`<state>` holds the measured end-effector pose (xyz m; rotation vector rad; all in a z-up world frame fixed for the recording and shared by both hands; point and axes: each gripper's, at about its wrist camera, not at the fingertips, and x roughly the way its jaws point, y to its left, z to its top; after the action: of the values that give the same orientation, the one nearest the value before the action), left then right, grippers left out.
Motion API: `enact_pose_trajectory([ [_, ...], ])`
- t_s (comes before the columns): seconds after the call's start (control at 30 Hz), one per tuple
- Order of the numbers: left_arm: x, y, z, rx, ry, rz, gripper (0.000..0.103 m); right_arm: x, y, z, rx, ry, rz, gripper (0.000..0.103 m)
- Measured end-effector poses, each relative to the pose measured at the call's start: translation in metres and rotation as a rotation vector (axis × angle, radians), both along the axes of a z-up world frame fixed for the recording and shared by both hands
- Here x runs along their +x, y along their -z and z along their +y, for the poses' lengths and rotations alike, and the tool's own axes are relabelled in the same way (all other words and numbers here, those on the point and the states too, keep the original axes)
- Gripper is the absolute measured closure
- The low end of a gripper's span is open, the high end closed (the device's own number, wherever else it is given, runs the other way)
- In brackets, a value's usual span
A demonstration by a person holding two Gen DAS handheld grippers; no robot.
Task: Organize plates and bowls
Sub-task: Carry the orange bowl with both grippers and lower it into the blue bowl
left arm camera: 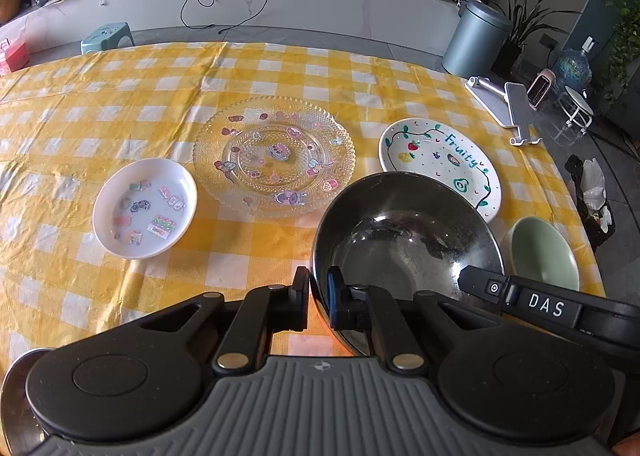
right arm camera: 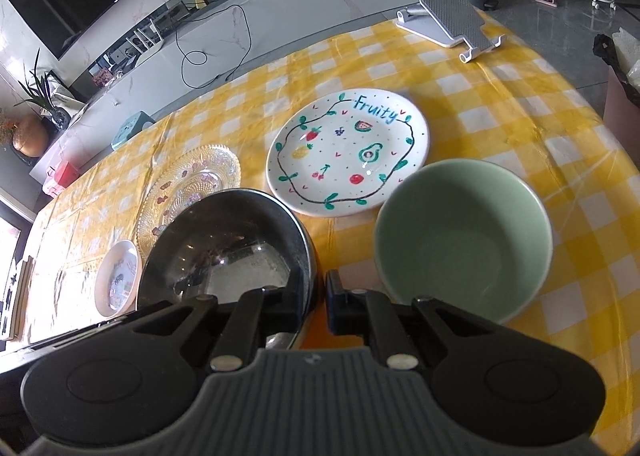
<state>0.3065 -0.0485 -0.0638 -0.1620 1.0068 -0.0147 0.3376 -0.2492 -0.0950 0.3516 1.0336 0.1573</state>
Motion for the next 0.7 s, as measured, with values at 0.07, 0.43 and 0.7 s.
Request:
enact_pose_trajectory([
  [0.07, -0.005, -0.003, -0.001, 0.005, 0.002, -0.004, 0.094, -0.005, 0.000, 0.000, -0.001, 0.002, 0.009, 0.095],
  [0.43, -0.050, -0.030, 0.005, -0.021, 0.035, -0.058, 0.094, -0.061, -0.024, 0.001, -0.003, 0.039, -0.050, 0.096],
  [0.7, -0.090, -0.049, 0.003, -0.026, 0.092, -0.117, 0.095, -0.122, -0.039, -0.005, 0.023, 0.110, -0.080, 0.096],
])
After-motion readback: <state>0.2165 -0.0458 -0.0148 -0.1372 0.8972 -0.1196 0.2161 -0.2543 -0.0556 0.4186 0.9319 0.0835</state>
